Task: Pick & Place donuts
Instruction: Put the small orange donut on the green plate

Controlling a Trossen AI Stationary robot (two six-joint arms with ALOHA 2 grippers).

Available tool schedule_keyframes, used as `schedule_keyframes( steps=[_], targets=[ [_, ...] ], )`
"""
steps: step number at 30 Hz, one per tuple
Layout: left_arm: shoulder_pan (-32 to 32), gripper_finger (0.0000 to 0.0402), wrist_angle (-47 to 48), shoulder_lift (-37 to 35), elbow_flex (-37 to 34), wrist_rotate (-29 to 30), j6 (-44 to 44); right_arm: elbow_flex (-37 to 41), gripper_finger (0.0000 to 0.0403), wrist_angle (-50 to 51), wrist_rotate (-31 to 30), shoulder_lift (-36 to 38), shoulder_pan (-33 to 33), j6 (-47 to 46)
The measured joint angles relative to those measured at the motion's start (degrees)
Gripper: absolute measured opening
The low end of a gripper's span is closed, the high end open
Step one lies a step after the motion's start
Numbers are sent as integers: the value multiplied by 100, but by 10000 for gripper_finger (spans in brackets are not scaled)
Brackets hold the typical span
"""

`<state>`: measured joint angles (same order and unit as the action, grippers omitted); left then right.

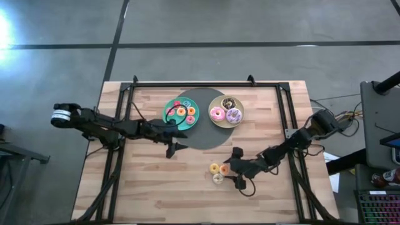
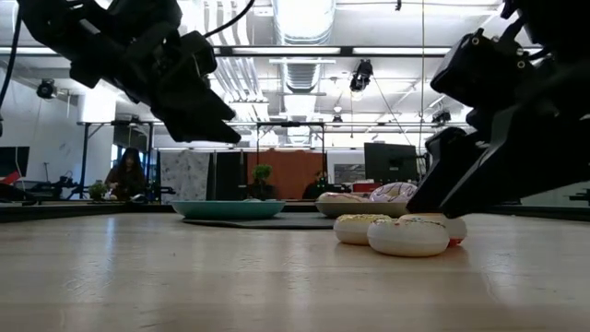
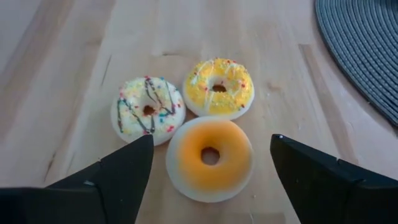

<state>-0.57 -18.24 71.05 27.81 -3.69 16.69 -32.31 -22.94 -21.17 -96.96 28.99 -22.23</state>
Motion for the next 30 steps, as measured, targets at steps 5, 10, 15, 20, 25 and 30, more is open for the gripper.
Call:
schedule_keyframes(
  steps=[5,10,15,20,25,30],
  targets=[
    [-14,234,-67,0,0,19,2,-18,314,-13,-4,-66,-2,11],
    [-28,234,-98,-2,0,19,32,-20,314,3,3,-139,-2,-20],
    [-42,234,-116,-2,0,19,46,-20,309,3,3,-151,-2,-55],
    [-67,234,-105,-2,1,19,48,-20,293,9,8,-165,-2,-75],
    [-148,234,-86,6,0,17,50,-20,277,20,20,-254,-2,-80],
    [-202,234,-86,7,2,16,79,-18,262,20,20,-284,-2,-80]
  ],
)
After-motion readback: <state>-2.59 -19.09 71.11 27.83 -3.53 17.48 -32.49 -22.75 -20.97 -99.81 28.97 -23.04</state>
